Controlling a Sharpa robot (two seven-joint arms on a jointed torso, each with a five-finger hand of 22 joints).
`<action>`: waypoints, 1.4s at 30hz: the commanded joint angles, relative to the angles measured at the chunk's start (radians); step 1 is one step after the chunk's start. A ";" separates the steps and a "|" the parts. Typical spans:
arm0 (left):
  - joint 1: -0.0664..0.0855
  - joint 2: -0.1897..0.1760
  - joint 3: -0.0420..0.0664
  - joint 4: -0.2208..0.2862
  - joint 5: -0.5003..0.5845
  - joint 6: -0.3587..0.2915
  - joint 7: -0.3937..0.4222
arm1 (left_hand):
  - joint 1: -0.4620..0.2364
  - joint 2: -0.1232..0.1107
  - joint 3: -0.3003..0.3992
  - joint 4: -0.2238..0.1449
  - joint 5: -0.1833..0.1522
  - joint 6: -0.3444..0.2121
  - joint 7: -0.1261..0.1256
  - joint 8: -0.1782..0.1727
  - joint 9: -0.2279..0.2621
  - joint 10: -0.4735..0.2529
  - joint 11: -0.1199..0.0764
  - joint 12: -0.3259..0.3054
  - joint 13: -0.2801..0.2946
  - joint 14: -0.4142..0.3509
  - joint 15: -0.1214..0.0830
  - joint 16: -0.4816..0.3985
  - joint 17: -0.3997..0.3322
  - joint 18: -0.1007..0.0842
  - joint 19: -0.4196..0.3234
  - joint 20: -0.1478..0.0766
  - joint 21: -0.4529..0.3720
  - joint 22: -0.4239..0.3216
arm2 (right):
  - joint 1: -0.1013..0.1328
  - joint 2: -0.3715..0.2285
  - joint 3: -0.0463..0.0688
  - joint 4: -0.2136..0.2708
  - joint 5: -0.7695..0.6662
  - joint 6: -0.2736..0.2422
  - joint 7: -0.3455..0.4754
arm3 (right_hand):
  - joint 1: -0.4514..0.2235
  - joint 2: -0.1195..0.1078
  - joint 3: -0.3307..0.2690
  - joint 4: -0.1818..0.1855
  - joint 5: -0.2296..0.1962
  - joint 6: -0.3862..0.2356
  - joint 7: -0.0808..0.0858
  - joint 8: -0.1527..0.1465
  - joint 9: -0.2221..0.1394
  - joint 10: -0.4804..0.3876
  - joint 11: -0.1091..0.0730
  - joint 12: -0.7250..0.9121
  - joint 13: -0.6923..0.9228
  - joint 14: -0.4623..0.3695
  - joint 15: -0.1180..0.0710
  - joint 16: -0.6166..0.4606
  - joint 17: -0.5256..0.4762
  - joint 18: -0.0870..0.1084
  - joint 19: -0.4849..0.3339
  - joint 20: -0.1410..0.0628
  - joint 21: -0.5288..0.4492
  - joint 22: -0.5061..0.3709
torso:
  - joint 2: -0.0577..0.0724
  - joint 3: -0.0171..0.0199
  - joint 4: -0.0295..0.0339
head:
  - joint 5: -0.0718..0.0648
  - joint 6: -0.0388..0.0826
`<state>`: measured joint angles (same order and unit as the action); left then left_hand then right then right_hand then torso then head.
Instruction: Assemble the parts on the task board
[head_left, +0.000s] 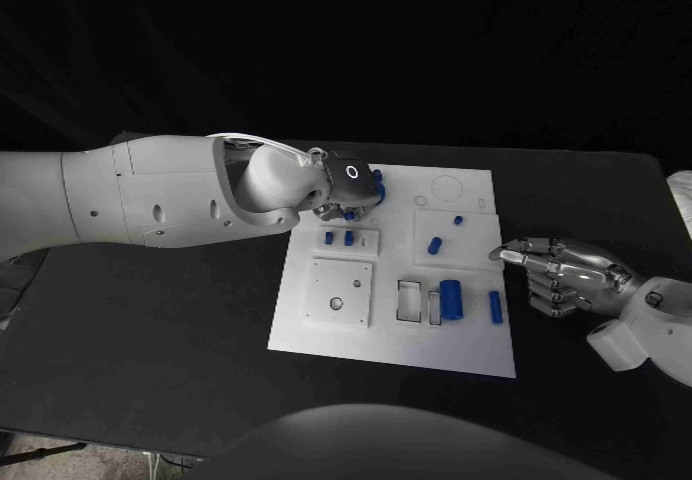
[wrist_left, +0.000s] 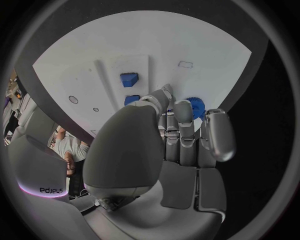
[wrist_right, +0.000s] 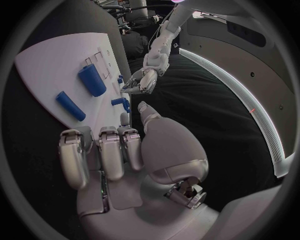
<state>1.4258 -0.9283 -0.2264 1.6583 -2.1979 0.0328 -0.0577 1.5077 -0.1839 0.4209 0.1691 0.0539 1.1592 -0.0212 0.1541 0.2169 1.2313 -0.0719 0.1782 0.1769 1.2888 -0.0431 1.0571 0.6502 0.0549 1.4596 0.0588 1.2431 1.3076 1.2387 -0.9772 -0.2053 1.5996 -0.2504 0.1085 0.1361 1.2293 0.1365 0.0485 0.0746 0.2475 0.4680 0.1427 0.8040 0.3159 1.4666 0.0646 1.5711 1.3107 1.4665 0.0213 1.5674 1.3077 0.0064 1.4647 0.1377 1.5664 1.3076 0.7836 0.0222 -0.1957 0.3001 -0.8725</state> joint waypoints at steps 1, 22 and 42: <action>-0.002 -0.005 -0.002 0.003 0.011 -0.011 0.012 | -0.001 -0.005 -0.002 -0.005 -0.006 -0.011 0.002 0.001 0.001 0.007 0.003 0.003 0.001 -0.007 0.002 0.002 0.000 0.008 -0.003 0.006 0.000 0.178 | -0.002 0.002 0.000 0.000 -0.001 0.024 -0.003 | 0.010 0.003 0.002 -0.006 0.004 0.007 0.004 -0.003 -0.001 0.104 0.003 0.000 0.260 0.104 -0.001 0.003 0.263 -0.006 0.106 -0.005 0.004 0.263 | 0.000 -0.0005 0.0002 | 0.002 0.000; -0.002 -0.023 -0.002 0.009 0.014 -0.035 -0.015 | 0.002 -0.009 0.005 -0.020 -0.005 -0.123 -0.018 -0.024 -0.006 -0.013 -0.003 -0.010 0.001 -0.014 0.001 -0.003 -0.016 0.009 -0.005 0.006 -0.006 0.177 | -0.004 0.003 0.000 -0.004 -0.001 0.030 -0.012 | 0.010 0.003 0.002 -0.007 0.004 0.008 0.004 -0.003 -0.002 0.104 0.004 0.000 0.260 0.104 -0.001 0.003 0.263 -0.006 0.106 -0.005 0.004 0.263 | 0.000 0.0000 0.0006 | 0.004 0.000; -0.002 -0.050 -0.001 0.020 0.003 -0.173 -0.047 | -0.019 0.000 0.016 -0.006 -0.006 -0.134 -0.020 -0.014 -0.002 -0.029 -0.005 -0.016 0.001 -0.012 0.004 -0.004 -0.020 0.008 -0.004 0.006 -0.005 0.178 | -0.006 0.002 0.000 -0.004 -0.001 0.029 -0.017 | 0.014 0.003 0.003 -0.010 0.004 0.009 0.004 -0.003 -0.003 0.104 0.004 0.000 0.260 0.104 -0.001 0.003 0.263 -0.006 0.106 -0.005 0.004 0.263 | 0.001 -0.0006 -0.0002 | 0.005 0.000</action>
<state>1.4236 -0.9762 -0.2283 1.6743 -2.1879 -0.0560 -0.0822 1.4977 -0.1825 0.4392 0.1574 0.0543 1.0303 -0.0433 0.1372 0.2139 1.2077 -0.0773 0.1657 0.1775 1.2779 -0.0393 1.0530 0.6277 0.0550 1.4559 0.0623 1.2376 1.3074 1.2342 -0.9754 -0.2052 1.5942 -0.2502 0.1182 0.1189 1.2346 0.1418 0.0514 0.0718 0.2475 0.4716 0.1464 0.8040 0.3141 1.4666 0.0646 1.5722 1.3099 1.4665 0.0213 1.5674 1.3074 0.0064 1.4647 0.1376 1.5664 1.3073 0.7842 0.0221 -0.1957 0.3069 -0.8725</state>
